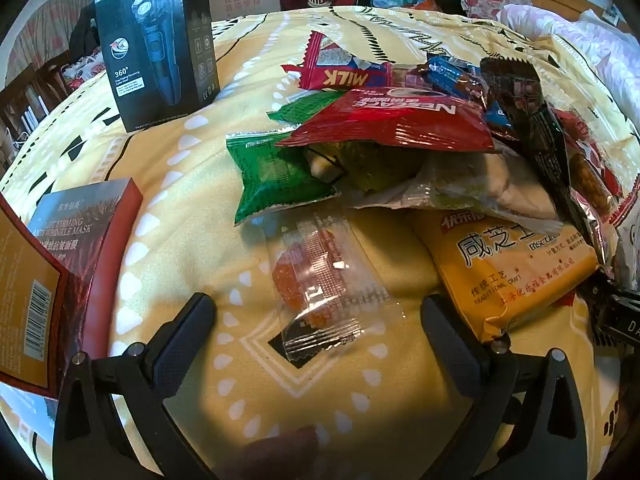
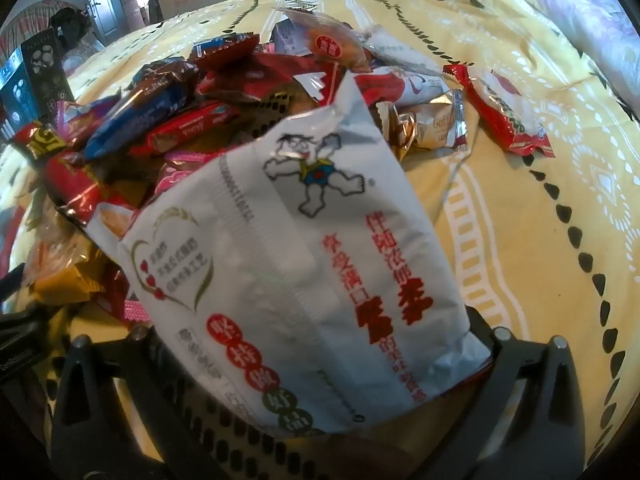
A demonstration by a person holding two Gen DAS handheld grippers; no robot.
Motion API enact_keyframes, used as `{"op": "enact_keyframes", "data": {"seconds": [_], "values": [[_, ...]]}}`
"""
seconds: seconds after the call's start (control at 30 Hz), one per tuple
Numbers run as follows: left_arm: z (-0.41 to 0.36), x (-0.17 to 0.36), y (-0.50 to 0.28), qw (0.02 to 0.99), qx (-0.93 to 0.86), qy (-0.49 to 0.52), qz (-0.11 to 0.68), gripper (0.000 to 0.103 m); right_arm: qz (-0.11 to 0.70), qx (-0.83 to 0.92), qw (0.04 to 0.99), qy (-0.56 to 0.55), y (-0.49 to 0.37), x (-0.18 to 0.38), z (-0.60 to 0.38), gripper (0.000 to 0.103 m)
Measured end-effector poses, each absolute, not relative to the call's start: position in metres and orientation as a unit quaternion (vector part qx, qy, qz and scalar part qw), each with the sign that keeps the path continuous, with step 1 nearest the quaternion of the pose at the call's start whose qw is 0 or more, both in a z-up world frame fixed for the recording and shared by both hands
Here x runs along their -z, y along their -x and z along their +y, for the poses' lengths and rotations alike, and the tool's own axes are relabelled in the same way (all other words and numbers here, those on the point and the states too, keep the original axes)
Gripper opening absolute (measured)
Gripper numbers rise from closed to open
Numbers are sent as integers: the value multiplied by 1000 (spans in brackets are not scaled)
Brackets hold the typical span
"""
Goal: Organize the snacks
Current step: 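Grasp the white snack bag with the right tool while the left tool grasps the orange biscuit pack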
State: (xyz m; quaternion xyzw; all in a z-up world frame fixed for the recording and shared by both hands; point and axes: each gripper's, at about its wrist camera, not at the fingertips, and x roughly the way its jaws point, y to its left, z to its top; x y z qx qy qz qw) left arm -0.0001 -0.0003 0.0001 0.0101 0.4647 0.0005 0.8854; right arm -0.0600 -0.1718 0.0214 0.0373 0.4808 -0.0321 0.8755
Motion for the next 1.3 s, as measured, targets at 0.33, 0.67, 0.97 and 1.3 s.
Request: {"op": "enact_keyframes", "data": {"seconds": [0.33, 0.67, 0.97, 1.3], "values": [[-6, -10, 20, 883, -4, -20, 469, 103, 491, 23, 870, -23, 68, -27, -172, 103], [-3, -22, 54, 872, 31, 10, 488, 103, 483, -54, 874, 19, 130, -35, -188, 103], [-30, -49, 24, 852, 132, 101, 497, 102, 445, -84, 891, -14, 140, -34, -201, 103], [-67, -22, -16, 850, 125, 63, 509, 98, 441, -107, 891, -15, 146, -31, -206, 103]]}}
